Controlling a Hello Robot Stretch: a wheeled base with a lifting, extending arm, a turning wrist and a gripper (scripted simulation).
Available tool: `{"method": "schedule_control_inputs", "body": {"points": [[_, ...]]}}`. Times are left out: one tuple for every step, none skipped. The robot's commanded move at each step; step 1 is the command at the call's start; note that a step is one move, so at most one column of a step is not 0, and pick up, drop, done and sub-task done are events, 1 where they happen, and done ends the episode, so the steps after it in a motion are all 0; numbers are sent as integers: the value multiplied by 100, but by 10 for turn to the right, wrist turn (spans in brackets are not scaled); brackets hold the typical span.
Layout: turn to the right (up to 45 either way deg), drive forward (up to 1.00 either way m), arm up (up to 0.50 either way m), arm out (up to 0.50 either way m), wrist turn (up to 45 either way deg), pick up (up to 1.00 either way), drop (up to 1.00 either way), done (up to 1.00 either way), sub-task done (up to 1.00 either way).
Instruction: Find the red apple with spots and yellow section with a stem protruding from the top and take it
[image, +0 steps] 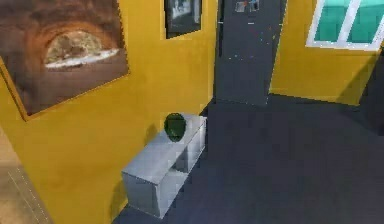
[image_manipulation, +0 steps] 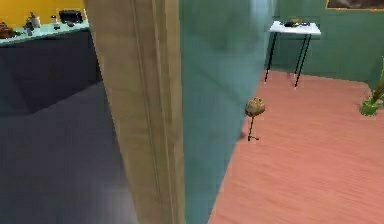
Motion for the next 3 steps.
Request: {"method": "schedule_control_inputs", "body": {"points": [[270,0,0,0,0,0,0,0,0],[0,30,0,0,0,0,0,0,0],[150,0,0,0,0,0,0,0,0]]}}
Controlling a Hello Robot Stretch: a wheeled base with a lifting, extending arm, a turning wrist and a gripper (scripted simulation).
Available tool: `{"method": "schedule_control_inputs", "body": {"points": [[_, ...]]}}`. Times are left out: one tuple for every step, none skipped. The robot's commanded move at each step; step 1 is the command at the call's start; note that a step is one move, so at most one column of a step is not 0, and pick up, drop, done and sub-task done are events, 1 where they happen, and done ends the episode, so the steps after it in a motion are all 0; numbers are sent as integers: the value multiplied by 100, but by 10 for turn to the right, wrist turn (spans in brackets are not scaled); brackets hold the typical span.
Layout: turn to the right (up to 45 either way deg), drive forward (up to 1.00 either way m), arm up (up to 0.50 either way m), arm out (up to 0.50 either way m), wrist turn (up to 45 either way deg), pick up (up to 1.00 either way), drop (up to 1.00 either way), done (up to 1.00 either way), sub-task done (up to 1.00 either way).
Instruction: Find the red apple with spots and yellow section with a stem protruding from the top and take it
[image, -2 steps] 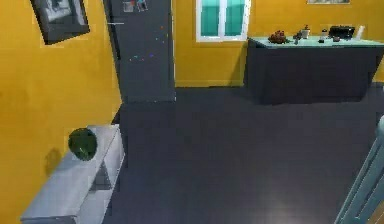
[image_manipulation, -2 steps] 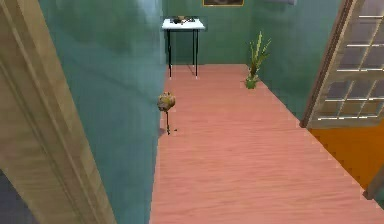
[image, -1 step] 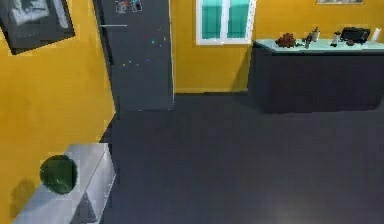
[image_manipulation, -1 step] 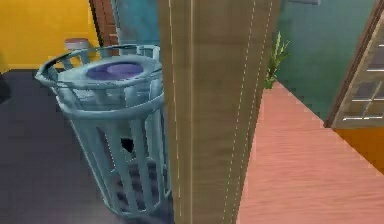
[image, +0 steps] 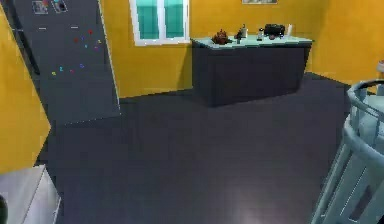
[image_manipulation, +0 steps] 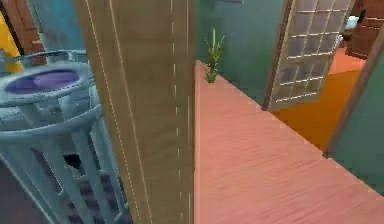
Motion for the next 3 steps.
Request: {"method": "schedule_control_inputs", "body": {"points": [[0,100,0,0,0,0,0,0,0],[0,100,0,0,0,0,0,0,0],[60,0,0,0,0,0,0,0,0]]}}
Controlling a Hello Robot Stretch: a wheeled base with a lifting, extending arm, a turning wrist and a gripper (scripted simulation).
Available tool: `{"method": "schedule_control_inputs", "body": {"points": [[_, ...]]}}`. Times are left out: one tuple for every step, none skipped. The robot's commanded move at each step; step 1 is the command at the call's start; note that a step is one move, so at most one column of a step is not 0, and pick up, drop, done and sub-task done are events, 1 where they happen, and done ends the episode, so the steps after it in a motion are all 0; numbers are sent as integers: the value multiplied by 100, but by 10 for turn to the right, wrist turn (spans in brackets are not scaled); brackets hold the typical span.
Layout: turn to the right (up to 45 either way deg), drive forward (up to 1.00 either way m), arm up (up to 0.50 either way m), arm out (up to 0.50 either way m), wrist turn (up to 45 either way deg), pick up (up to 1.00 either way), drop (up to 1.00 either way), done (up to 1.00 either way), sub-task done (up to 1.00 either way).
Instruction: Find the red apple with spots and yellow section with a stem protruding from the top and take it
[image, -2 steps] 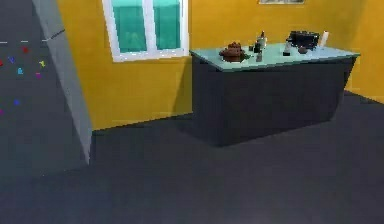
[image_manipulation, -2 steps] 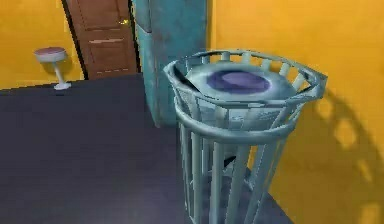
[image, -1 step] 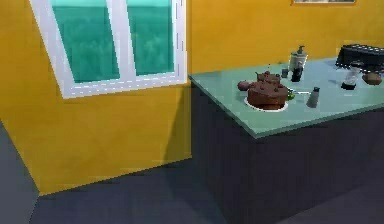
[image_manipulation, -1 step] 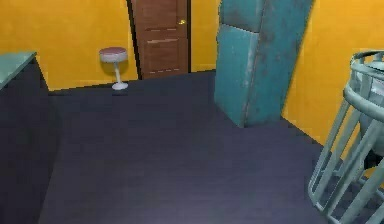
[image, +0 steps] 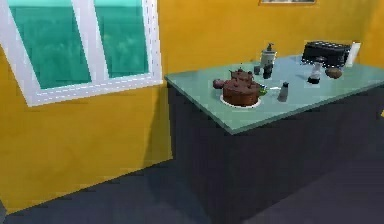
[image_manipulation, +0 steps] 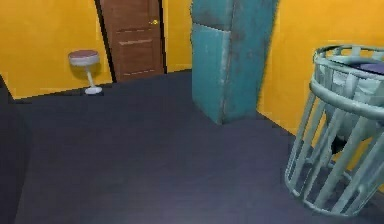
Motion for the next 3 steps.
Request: {"method": "schedule_control_inputs", "body": {"points": [[0,40,0,0,0,0,0,0,0],[-450,0,0,0,0,0,0,0,0],[-300,0,0,0,0,0,0,0,0]]}}
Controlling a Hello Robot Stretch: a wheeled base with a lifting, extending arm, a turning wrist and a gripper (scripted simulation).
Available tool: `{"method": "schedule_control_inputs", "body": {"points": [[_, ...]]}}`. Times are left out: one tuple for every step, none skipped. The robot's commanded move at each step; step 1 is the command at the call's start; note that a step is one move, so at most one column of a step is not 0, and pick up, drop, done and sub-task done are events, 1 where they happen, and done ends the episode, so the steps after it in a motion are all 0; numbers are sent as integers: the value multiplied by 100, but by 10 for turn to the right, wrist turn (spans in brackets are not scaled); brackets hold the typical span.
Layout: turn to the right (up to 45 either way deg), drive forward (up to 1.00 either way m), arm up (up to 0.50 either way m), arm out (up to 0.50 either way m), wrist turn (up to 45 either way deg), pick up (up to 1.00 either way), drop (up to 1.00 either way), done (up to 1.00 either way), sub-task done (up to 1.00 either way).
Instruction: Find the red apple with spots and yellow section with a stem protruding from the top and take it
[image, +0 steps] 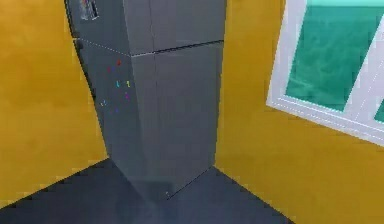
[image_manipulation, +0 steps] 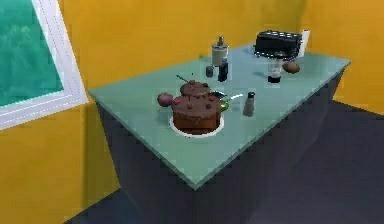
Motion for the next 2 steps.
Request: {"method": "schedule_control_inputs", "body": {"points": [[-30,0,0,0,0,0,0,0,0],[450,0,0,0,0,0,0,0,0]]}}
